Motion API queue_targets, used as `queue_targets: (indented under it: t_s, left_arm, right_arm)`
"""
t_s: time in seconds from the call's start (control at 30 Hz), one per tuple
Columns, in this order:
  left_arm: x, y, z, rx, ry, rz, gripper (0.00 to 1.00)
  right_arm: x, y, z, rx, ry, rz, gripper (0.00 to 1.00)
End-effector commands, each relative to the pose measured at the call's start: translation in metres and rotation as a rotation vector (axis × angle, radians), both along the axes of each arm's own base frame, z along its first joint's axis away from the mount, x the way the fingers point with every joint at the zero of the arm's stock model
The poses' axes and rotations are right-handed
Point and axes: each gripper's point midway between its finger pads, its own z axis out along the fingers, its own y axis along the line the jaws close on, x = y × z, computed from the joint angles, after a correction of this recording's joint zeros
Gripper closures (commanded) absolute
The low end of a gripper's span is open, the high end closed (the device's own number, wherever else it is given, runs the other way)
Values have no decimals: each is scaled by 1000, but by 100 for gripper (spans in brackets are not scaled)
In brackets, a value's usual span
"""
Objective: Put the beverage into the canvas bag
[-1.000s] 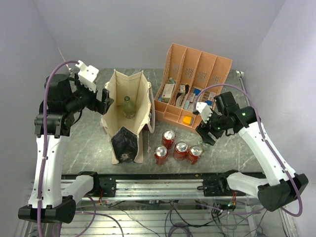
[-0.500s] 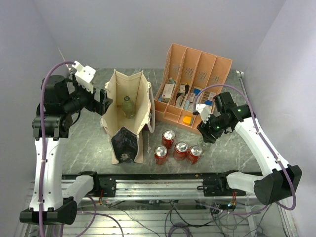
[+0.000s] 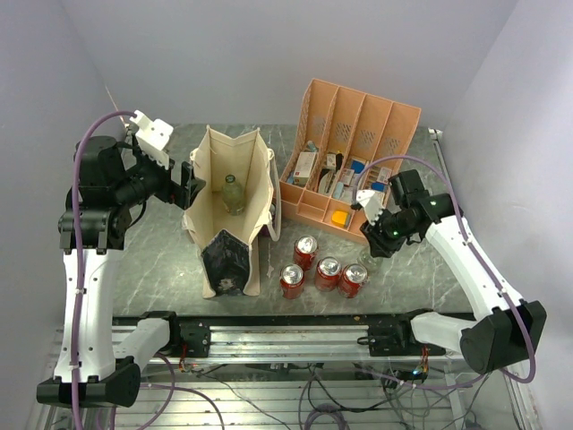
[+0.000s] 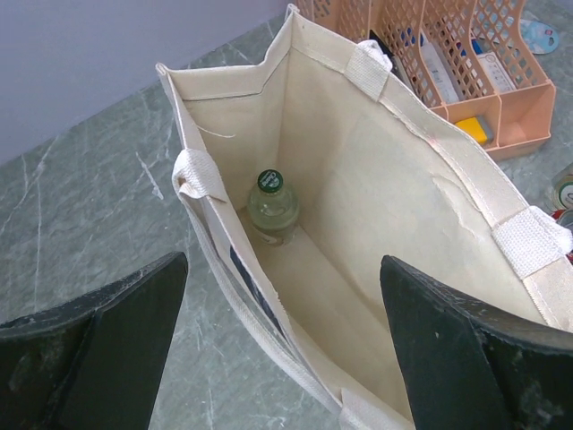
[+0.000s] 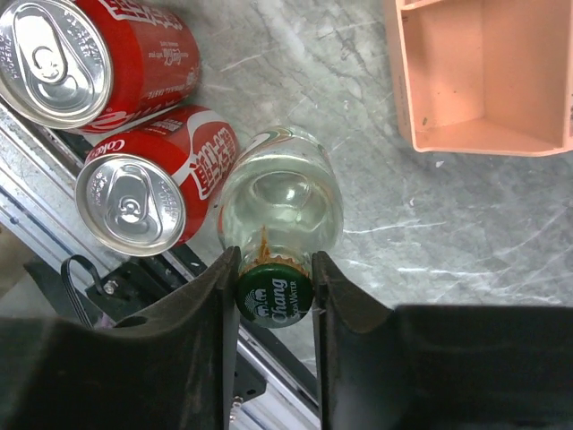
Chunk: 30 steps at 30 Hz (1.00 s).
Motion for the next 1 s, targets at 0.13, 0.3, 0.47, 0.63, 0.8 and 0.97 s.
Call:
queue_targets:
  t_s: [0.13, 0.3, 0.47, 0.63, 0.8, 0.97]
  left_arm:
    - [-2, 0, 8, 58, -33, -61, 0]
    - [-2, 5, 12, 143, -33, -92, 0]
    - [-20, -4, 12, 198, -3, -217, 1]
    - [-45, -9, 0, 229, 105, -333, 2]
    - [-60, -4, -7, 273, 176, -362, 5]
    - [-72, -7, -9, 321, 149, -389, 4]
  right_arm:
    - [15, 2, 36, 42, -118, -34, 96]
    - [20, 0, 69, 48, -191, -55, 100]
    - [41, 7, 135, 115, -333, -103, 100]
    - [67, 32, 232, 283, -497, -103, 100]
    - [84, 56, 311, 431, -618, -74, 100]
    - [87, 98, 361, 590, -695, -8, 100]
